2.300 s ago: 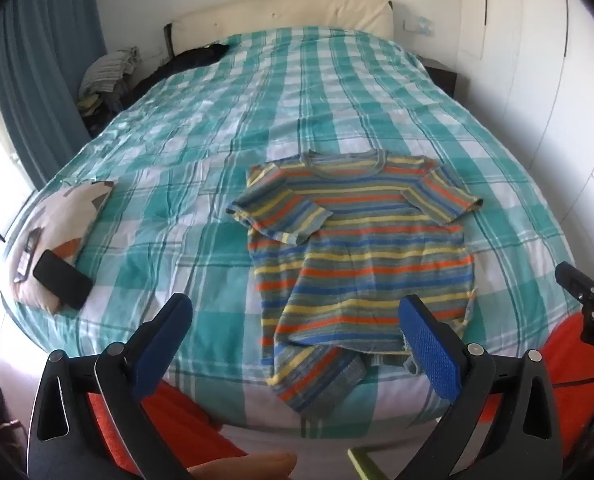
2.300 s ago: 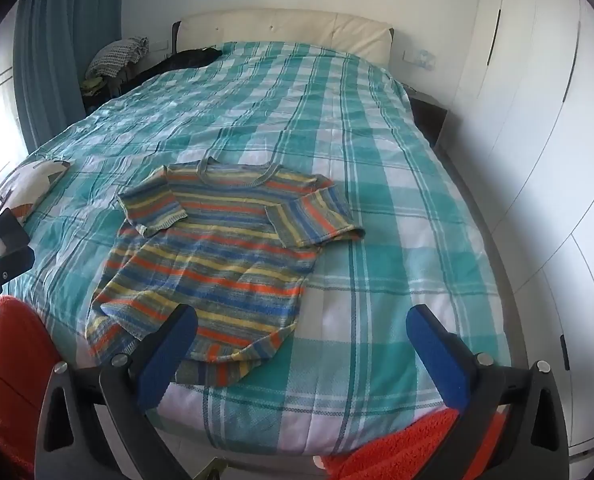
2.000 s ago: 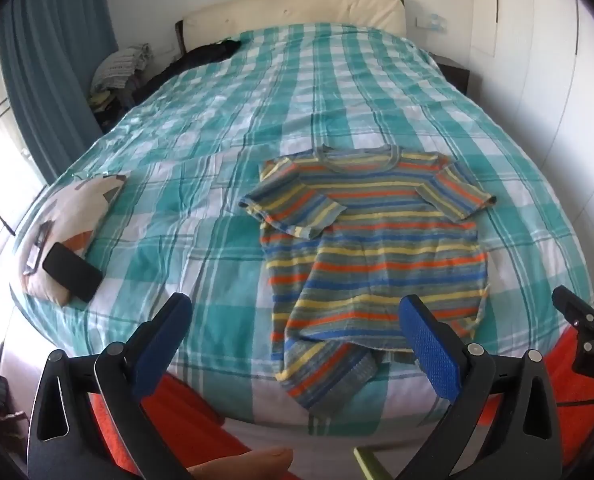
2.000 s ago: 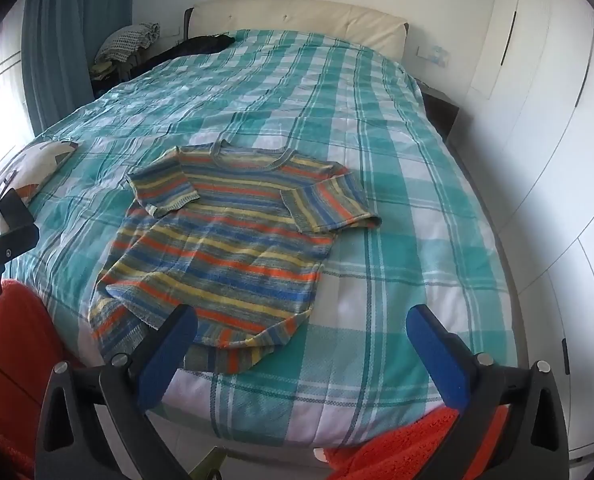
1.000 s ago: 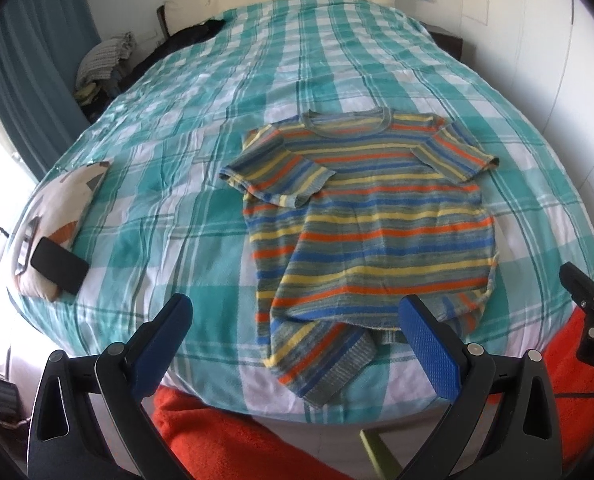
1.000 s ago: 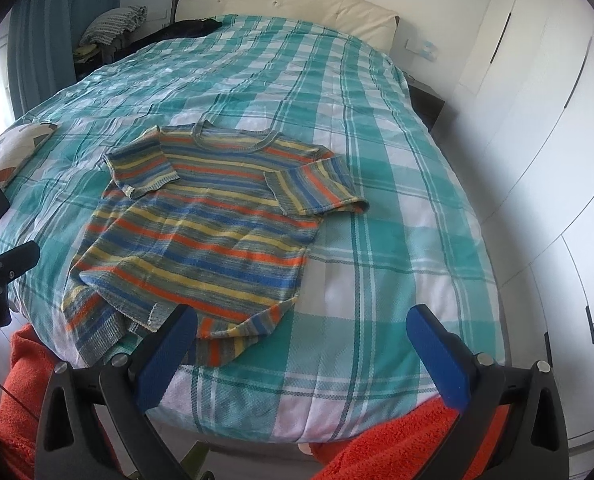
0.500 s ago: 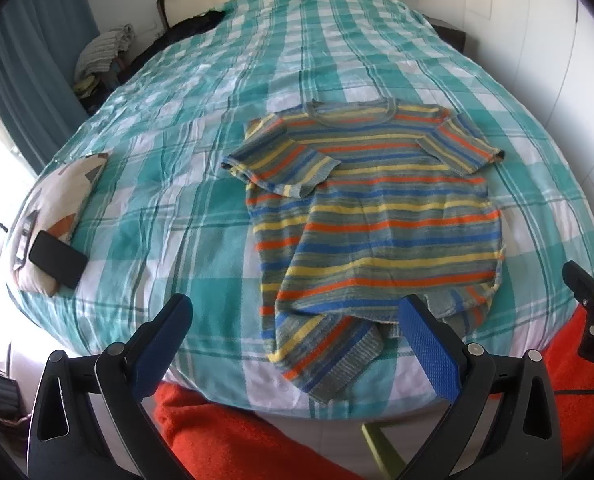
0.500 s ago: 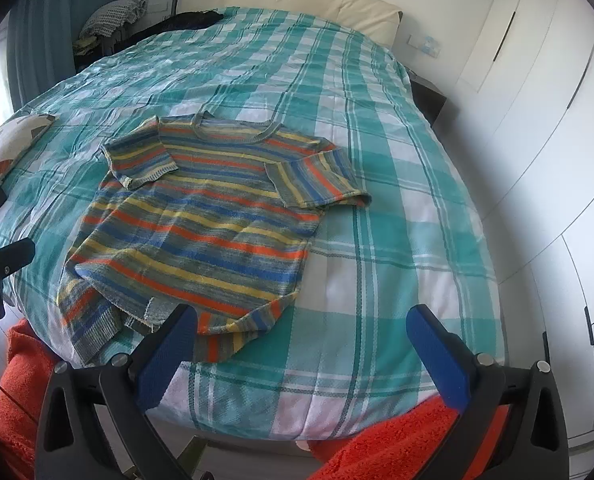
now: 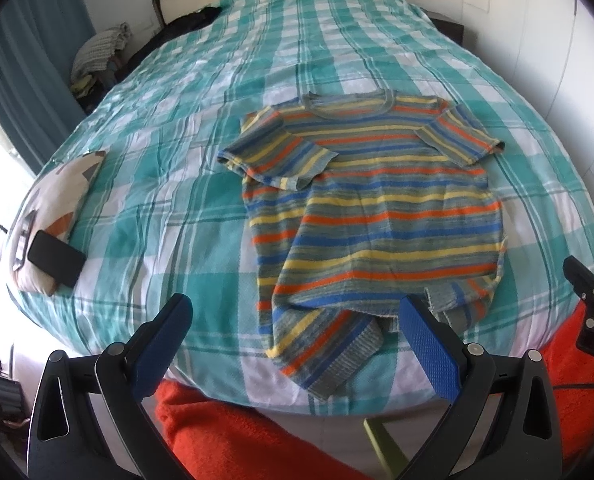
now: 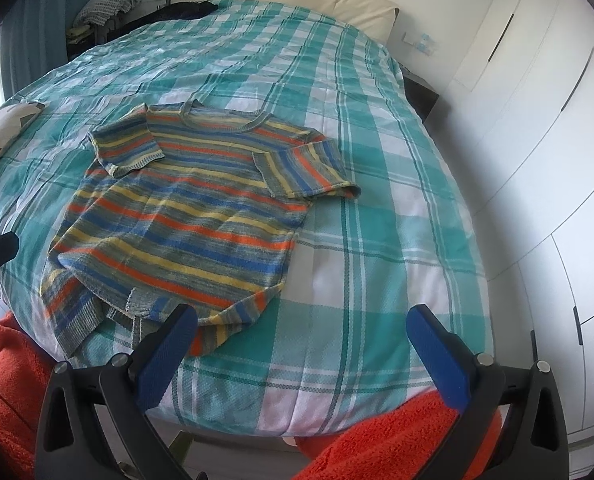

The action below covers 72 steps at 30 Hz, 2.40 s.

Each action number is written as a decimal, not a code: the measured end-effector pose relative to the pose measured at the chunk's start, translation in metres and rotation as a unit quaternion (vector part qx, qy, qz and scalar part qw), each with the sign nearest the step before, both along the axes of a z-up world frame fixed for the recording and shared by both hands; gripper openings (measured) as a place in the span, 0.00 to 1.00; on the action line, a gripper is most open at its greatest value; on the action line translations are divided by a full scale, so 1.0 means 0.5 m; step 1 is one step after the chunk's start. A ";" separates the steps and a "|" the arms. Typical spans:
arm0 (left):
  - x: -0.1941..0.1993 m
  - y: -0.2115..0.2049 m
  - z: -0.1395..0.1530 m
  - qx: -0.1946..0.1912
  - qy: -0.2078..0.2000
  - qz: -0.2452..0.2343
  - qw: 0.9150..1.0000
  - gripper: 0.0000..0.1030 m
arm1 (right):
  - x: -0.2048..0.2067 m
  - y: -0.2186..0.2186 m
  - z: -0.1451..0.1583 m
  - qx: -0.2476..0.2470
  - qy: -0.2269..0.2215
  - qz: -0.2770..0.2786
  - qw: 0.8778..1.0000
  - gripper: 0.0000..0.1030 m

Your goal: Fold small clothes

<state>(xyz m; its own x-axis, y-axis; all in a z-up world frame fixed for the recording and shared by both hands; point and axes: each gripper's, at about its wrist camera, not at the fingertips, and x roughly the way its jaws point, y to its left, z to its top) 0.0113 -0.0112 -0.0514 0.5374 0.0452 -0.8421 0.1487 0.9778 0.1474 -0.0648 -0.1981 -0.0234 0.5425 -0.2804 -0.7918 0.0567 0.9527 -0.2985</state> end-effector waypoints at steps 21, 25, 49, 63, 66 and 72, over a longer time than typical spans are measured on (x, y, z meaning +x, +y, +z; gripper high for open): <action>0.006 0.017 -0.026 -0.004 0.009 -0.010 1.000 1.00 | 0.004 0.001 -0.018 0.016 0.009 0.004 1.000 1.00; 0.041 0.048 -0.030 -0.001 0.007 -0.034 0.999 1.00 | 0.033 -0.010 -0.034 0.057 0.016 0.037 0.998 1.00; 0.005 0.143 -0.288 -0.087 0.129 0.011 0.988 0.97 | 0.012 -0.112 -0.248 0.509 0.177 -0.048 0.841 0.87; 0.002 0.189 -0.235 -0.210 0.113 -0.038 0.970 0.05 | 0.026 -0.195 -0.189 0.478 0.145 -0.082 0.862 0.04; 0.009 0.213 -0.220 -0.206 0.111 -0.062 0.970 0.05 | -0.008 -0.249 -0.165 0.425 0.146 -0.091 0.889 0.05; 0.036 0.182 -0.307 -0.173 0.145 -0.064 0.972 0.14 | 0.020 -0.270 -0.282 0.407 0.163 -0.105 0.892 0.09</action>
